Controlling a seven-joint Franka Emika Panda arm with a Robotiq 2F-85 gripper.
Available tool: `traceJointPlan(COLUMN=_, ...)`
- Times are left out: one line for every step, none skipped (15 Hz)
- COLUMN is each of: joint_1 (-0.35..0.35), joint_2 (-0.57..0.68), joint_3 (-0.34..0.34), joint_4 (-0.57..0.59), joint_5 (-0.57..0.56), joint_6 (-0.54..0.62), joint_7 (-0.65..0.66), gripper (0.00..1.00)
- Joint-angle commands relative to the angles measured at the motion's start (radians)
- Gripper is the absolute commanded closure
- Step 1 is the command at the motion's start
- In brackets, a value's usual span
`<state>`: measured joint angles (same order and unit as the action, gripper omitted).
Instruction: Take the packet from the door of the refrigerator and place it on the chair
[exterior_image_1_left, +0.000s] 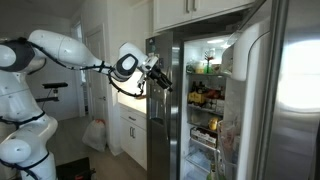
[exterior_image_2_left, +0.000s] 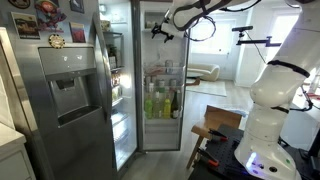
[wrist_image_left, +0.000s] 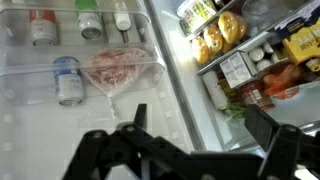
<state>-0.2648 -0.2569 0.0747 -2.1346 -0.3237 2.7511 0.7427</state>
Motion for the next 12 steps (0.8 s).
traceJointPlan(joint_1=-0.087, joint_2=0.032, joint_3=0.037, joint_4=0.055, joint_5=-0.139, joint_6=0.049, joint_7=0.152, gripper=0.0)
traceJointPlan(joint_1=-0.109, joint_2=0.039, joint_3=0.043, joint_4=0.068, joint_5=-0.184, joint_6=0.058, joint_7=0.193, gripper=0.0)
traceJointPlan(joint_1=-0.129, joint_2=0.047, joint_3=0.049, joint_4=0.086, joint_5=-0.225, joint_6=0.064, joint_7=0.234, gripper=0.0)
traceJointPlan(joint_1=-0.146, joint_2=0.054, joint_3=0.056, joint_4=0.101, joint_5=-0.263, joint_6=0.068, joint_7=0.279, gripper=0.0)
traceJointPlan(joint_1=-0.164, joint_2=0.064, joint_3=0.062, joint_4=0.123, joint_5=-0.305, joint_6=0.073, joint_7=0.328, gripper=0.0)
traceJointPlan(joint_1=-0.181, joint_2=0.075, joint_3=0.07, joint_4=0.143, joint_5=-0.349, joint_6=0.073, joint_7=0.376, gripper=0.0)
traceJointPlan(joint_1=-0.198, joint_2=0.088, joint_3=0.077, joint_4=0.166, joint_5=-0.396, joint_6=0.073, joint_7=0.424, gripper=0.0)
traceJointPlan(joint_1=-0.216, joint_2=0.103, joint_3=0.085, joint_4=0.193, joint_5=-0.453, joint_6=0.074, joint_7=0.48, gripper=0.0)
traceJointPlan(joint_1=-0.227, joint_2=0.116, joint_3=0.089, joint_4=0.217, joint_5=-0.503, joint_6=0.073, joint_7=0.528, gripper=0.0)
traceJointPlan(joint_1=-0.241, joint_2=0.131, joint_3=0.094, joint_4=0.243, joint_5=-0.562, joint_6=0.073, joint_7=0.584, gripper=0.0)
traceJointPlan(joint_1=-0.249, joint_2=0.148, joint_3=0.098, joint_4=0.268, joint_5=-0.617, joint_6=0.07, joint_7=0.634, gripper=0.0)
traceJointPlan(joint_1=-0.256, joint_2=0.168, joint_3=0.101, joint_4=0.298, joint_5=-0.677, joint_6=0.064, joint_7=0.687, gripper=0.0)
